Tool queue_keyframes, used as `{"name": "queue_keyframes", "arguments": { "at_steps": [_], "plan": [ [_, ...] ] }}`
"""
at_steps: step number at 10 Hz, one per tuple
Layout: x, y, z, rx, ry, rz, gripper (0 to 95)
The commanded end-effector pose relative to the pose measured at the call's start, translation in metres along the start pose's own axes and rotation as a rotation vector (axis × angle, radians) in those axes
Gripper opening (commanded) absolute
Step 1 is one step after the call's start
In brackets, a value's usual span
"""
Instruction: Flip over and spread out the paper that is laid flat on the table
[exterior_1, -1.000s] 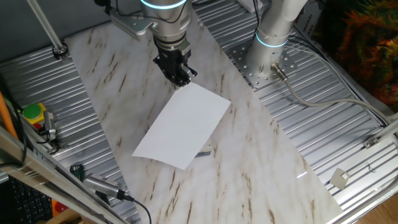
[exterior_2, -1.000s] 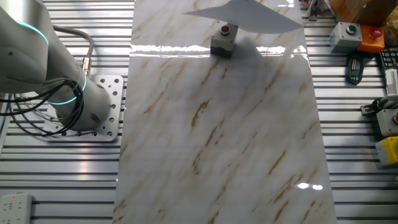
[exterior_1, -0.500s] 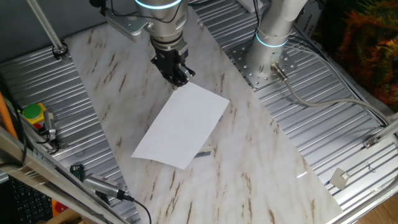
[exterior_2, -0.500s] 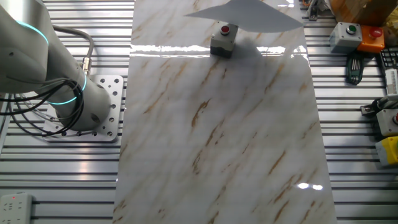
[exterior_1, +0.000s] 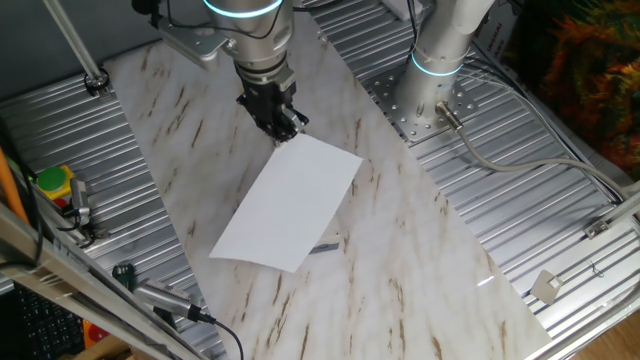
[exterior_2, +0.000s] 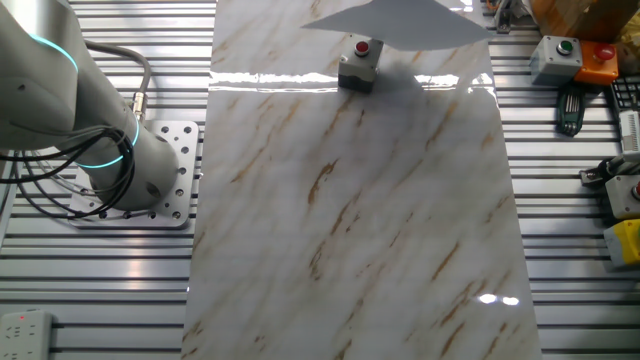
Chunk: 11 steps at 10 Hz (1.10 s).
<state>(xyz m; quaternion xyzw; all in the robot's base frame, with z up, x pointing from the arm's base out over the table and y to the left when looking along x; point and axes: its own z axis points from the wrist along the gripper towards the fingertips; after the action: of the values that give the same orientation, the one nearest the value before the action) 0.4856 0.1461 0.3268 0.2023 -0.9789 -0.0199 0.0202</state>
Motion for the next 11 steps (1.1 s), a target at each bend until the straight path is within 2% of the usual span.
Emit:
{"name": "queue_keyframes", "arguments": {
  "at_steps": [1, 10, 11],
  "plan": [
    [-0.0046, 0.0005, -0.0015, -0.002, 0.005, 0.001, 0.0],
    [-0.0061, 0.0008, -0.0016, -0.011, 0.001, 0.011, 0.0],
    [-0.0061, 0.0008, -0.0016, -0.009, -0.007, 0.011, 0.0]
  ]
}}
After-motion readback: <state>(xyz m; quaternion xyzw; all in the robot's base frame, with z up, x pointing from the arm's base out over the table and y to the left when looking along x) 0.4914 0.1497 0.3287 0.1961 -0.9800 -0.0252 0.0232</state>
